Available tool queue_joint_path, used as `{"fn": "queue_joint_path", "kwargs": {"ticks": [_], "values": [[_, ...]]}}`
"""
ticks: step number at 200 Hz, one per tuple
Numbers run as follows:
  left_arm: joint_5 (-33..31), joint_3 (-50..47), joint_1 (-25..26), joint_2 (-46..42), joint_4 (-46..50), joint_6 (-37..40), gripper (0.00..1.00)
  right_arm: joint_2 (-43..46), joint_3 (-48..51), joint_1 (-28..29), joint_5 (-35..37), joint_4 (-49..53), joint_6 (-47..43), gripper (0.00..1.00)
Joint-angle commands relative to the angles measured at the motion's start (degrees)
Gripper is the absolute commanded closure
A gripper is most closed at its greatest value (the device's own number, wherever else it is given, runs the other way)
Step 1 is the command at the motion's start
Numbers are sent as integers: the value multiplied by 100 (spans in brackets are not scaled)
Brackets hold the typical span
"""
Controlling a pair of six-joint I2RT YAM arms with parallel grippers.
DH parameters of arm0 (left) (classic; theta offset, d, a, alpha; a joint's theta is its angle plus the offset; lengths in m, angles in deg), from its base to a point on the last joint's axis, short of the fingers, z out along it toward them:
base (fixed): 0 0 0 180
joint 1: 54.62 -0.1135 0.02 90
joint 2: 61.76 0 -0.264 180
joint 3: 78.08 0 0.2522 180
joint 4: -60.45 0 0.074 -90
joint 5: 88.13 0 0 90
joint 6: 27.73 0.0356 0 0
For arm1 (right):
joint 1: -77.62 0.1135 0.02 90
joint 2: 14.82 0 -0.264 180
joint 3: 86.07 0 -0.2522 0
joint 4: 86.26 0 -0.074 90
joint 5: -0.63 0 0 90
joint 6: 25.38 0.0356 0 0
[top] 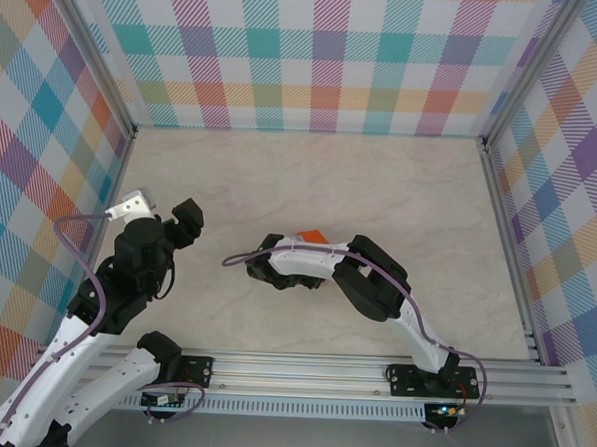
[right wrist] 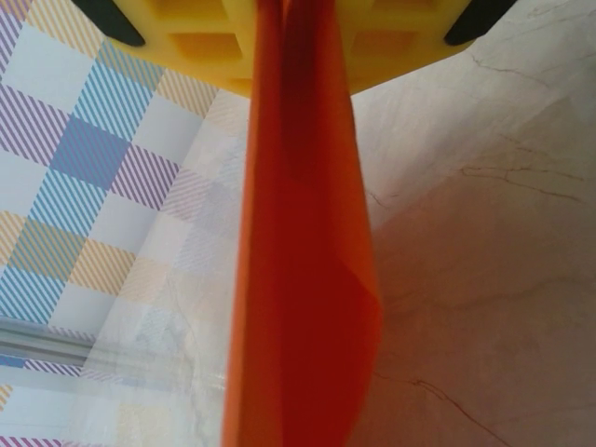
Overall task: Fold a paper plane with a square sheet of paper (fold left side to right side)
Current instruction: Turn over the paper at the center of the table.
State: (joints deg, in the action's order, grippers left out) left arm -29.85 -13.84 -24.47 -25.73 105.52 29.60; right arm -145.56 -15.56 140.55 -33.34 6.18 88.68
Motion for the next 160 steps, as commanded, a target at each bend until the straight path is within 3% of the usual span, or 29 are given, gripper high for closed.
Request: {"fn": "queue_joint_path", "kwargs": {"ticks": [1,52,75,101,125,160], "values": [[-150,10,35,80,25,-74,18,-184,-119,43,38,157,-212,78],[87,125,35,422,42,-36,16,488,353,97,-1192,-826,-633,58],[297,179,19,601,-16,-43,12,1189,748,96,-1798,-1285,-679,44],[687,160,-133,920,-99,-168,2,2161,1304,97,-2303,-1762,-721,21],[2038,-125,-651,1468,-541,-524,0,3232,1931,47,-2681,-2361,-815,0],[3815,-618,-800,2705,-2190,-916,4,4948,3000,-752,-3634,-3311,-624,0]]}}
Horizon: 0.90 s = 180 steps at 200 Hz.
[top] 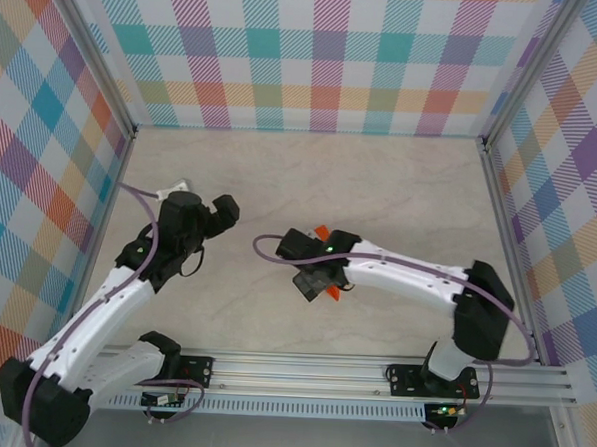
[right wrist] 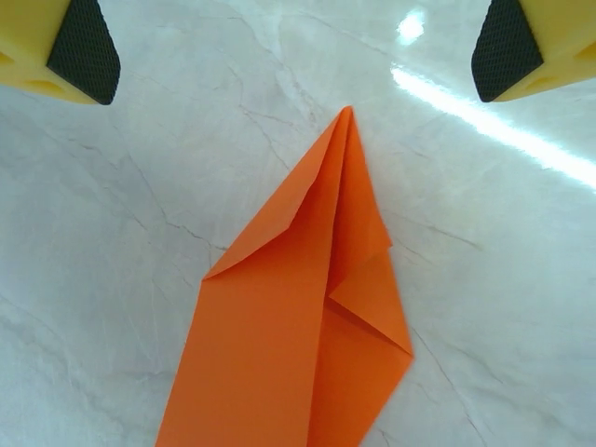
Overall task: Fold a paper plane with a square sheet of paper (fold left side to right side)
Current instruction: Turn over the paper at the center of the table, then fold the wing for the fifth time at the center of the table.
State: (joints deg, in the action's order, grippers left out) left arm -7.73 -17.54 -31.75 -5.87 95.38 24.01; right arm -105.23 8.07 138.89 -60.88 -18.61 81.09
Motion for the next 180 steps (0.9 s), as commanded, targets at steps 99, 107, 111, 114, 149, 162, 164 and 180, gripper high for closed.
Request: {"fn": "queue_joint_path", "kwargs": {"ticks": [99,107,111,114,149,162,164,180], "values": [[2820,207,1135,3691,-2996,-1088,14,3890,3415,-3851,-4399,-3078,1330,0],[2813,256,1211,3825,-3024,-1138,15,3888,3443,-3894,-4407,-3060,1340,0],[2819,271,1238,3894,-3056,-1164,16,3883,3445,-3915,-4407,-3049,1341,0],[2828,290,1251,3939,-3084,-1192,17,3882,3455,-3925,-4413,-3050,1338,0],[2926,583,1419,4403,-3207,-1279,29,3788,3439,-4007,-4418,-2965,1291,0],[2966,697,1453,4528,-3200,-1256,37,3737,3440,-4057,-4446,-2916,1275,0],[2965,715,1456,4551,-3192,-1244,38,3734,3446,-4061,-4455,-2916,1272,0],[2950,800,1459,4655,-3168,-1139,49,3707,3478,-4163,-4524,-2917,1279,0]]}}
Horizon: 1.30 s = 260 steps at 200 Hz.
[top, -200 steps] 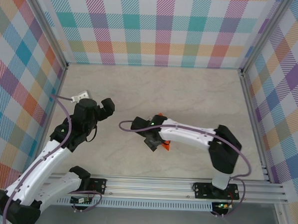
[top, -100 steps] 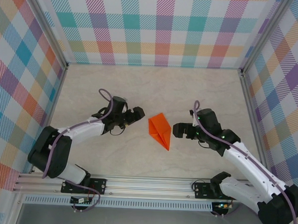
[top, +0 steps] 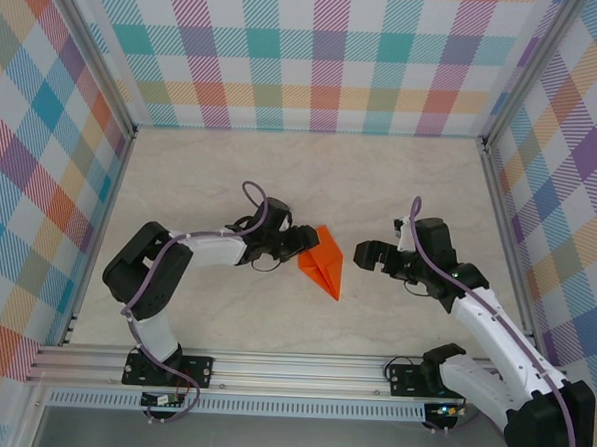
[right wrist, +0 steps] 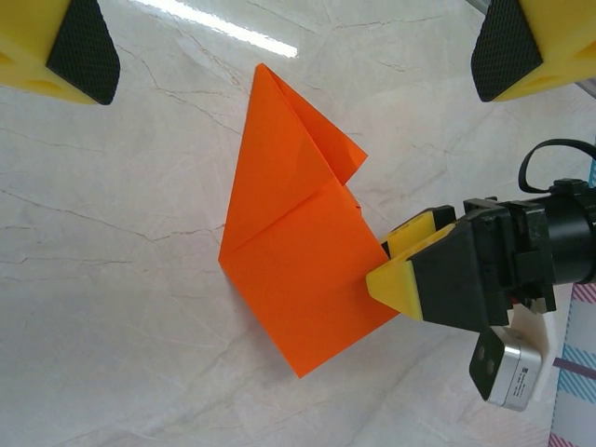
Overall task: Fold a paper plane with a square sheet of paper (fold left side to right side)
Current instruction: Fold the wing for the fifth time at the center of the table.
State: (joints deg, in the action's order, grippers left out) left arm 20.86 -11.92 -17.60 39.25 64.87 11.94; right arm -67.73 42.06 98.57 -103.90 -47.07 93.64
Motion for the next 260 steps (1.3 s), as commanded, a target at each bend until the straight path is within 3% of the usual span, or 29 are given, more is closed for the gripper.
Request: {"fn": "queue_joint_path", "kwargs": {"ticks": [1,40,65,95,123,176,236,260], "values": [[89,241,40,149,-114,72,50,-44,82,-142,-233,-72,20,0],[122,171,-25,357,-496,652,75,-347,219,-635,-1185,-440,-118,0],[588,-145,-171,375,-1189,1009,89,-698,292,-732,-1790,-951,-312,0],[1173,-542,-380,305,-1859,1337,100,-1306,276,-732,-2154,-1567,-542,0],[1717,-865,-579,296,-2609,1409,100,-2247,102,-732,-2907,-2127,-714,3],[2519,-1048,-670,205,-3035,1808,100,-3529,-267,-714,-3423,-2694,-983,13],[2771,-1052,-704,156,-2986,1974,100,-4655,-645,-619,-3820,-3278,-896,26],[2812,-1039,-713,212,-2993,1975,100,-4880,-611,-601,-3935,-3517,-828,36]]}}
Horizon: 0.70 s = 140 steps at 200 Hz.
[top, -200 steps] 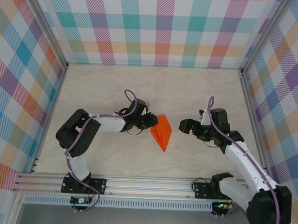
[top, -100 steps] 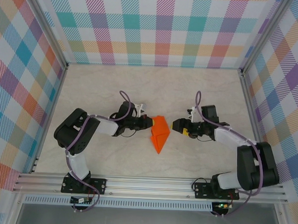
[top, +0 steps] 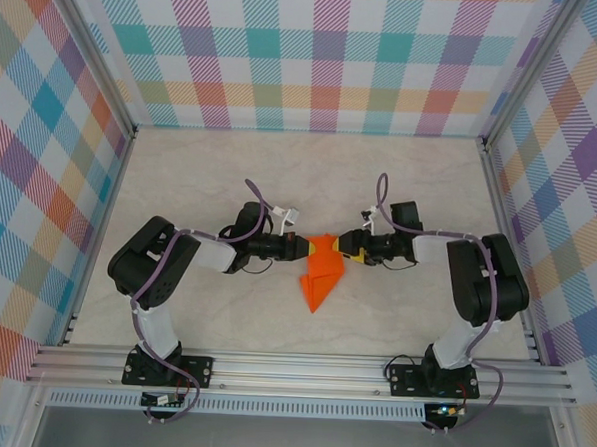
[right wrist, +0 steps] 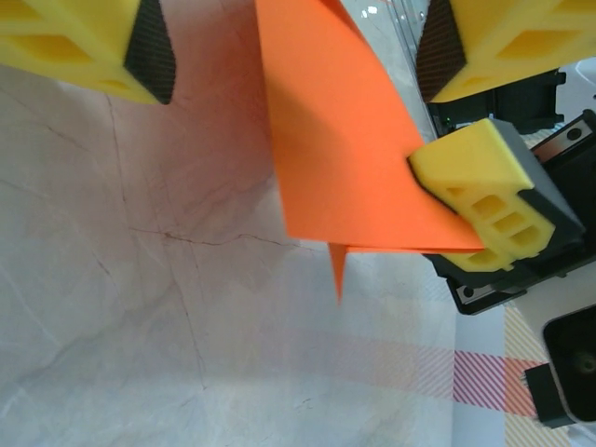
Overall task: Fold a paper plane with a square sheet of paper (fold left side to right side)
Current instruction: Fold the wing for the fifth time at the center of the table.
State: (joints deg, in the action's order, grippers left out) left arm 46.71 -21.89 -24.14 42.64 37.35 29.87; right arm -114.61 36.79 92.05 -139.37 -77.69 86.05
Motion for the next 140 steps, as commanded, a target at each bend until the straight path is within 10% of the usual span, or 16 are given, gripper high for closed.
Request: {"fn": "queue_joint_path", "kwargs": {"ticks": [1,88,140], "values": [[227,-43,-60,-124,-237,187,100,-195,-84,50,-396,-465,-69,36],[246,91,-60,250,-259,138,100,-412,169,86,-460,-685,-77,78],[137,321,-181,64,384,308,56,-295,287,101,-266,-516,-88,92]]}}
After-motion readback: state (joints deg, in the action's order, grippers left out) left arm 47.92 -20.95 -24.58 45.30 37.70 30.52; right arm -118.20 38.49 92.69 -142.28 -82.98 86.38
